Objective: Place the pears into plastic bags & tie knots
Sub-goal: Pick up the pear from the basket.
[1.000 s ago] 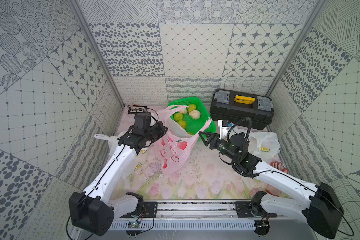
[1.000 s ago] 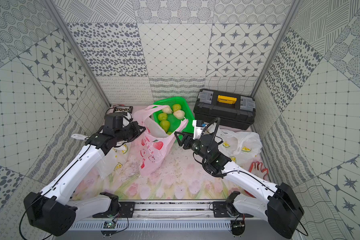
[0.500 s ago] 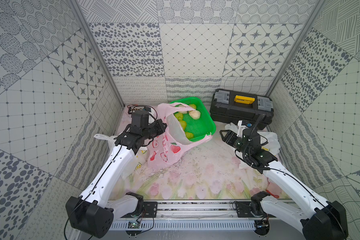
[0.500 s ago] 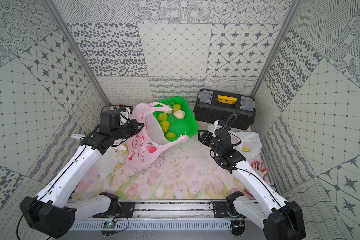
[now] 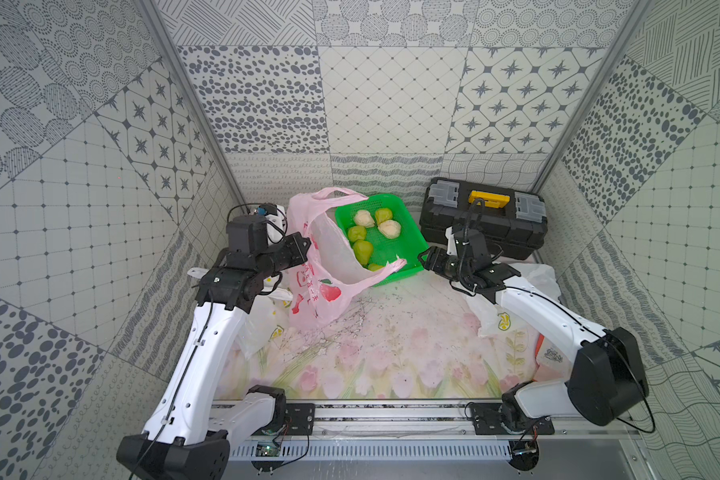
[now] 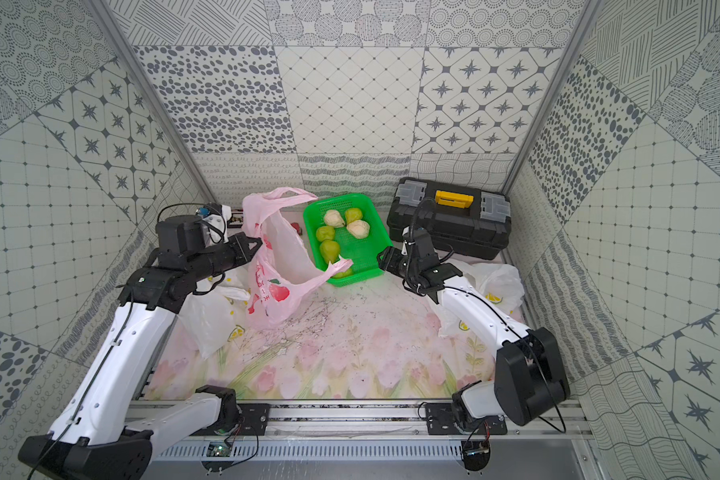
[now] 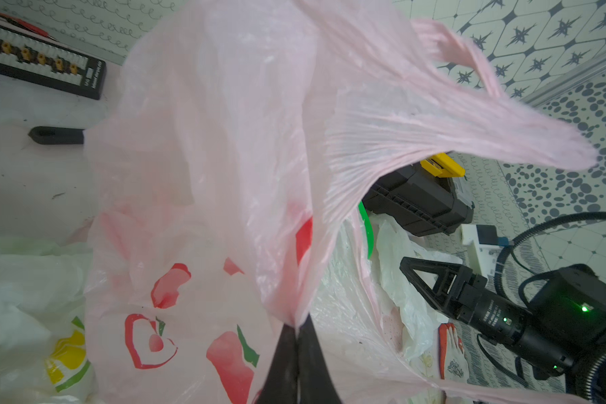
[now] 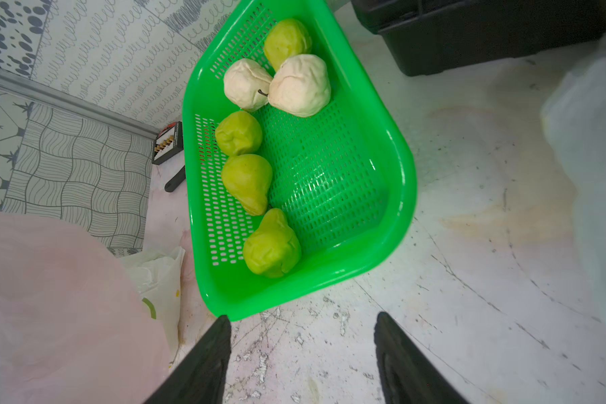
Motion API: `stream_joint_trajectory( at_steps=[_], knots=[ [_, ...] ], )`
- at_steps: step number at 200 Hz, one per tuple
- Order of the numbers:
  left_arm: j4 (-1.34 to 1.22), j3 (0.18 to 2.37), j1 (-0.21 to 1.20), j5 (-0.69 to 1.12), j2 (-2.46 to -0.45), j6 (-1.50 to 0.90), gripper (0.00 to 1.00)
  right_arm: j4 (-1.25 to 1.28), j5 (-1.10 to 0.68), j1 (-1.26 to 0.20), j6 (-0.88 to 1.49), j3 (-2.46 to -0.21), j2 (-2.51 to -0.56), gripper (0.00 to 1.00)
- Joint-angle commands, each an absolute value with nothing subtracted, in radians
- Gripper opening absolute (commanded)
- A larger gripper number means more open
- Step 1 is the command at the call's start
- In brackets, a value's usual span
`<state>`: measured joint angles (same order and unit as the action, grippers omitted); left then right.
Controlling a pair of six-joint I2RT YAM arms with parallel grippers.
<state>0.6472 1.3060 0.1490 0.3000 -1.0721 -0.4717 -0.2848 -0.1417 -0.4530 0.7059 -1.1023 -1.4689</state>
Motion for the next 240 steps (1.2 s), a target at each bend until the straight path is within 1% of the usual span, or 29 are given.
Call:
stream_joint_trajectory(
  at_steps=[1,49,72,108,153,178,208,229,240],
  knots=[
    [0.736,1.34,0.121,0.245,-1.053,-0.379,0.0,-0.325,-0.143,-0.495,0.624,-1.236,-1.577,0.68],
    [0.716,1.315,0.12,0.241,-1.056,-0.378,0.0,-0.453,-0.05,-0.6,0.5,-1.545,-1.875,0.73],
    [0.706,1.303,0.12,0.25,-1.065,-0.378,0.0,-0.454,-0.058,-0.614,0.503,-1.673,-2.013,0.76],
    [0.684,1.283,0.119,0.285,-1.077,-0.401,0.0,-0.484,-0.057,-0.633,0.486,-1.895,-2.211,0.83],
    [0.651,1.243,0.12,0.34,-1.082,-0.452,0.0,-0.571,-0.018,-0.635,0.512,-2.156,-2.419,0.85],
    [0.645,1.234,0.12,0.359,-1.083,-0.467,0.0,-0.611,-0.024,-0.635,0.533,-2.26,-2.503,0.83],
    [0.641,1.222,0.119,0.37,-1.08,-0.479,0.0,-0.647,-0.025,-0.633,0.537,-2.325,-2.558,0.79],
    [0.637,1.213,0.119,0.374,-1.077,-0.486,0.0,-0.64,-0.051,-0.624,0.53,-2.327,-2.551,0.7],
    [0.639,1.209,0.119,0.376,-1.077,-0.488,0.0,-0.623,-0.069,-0.617,0.526,-2.312,-2.531,0.63]
  ],
)
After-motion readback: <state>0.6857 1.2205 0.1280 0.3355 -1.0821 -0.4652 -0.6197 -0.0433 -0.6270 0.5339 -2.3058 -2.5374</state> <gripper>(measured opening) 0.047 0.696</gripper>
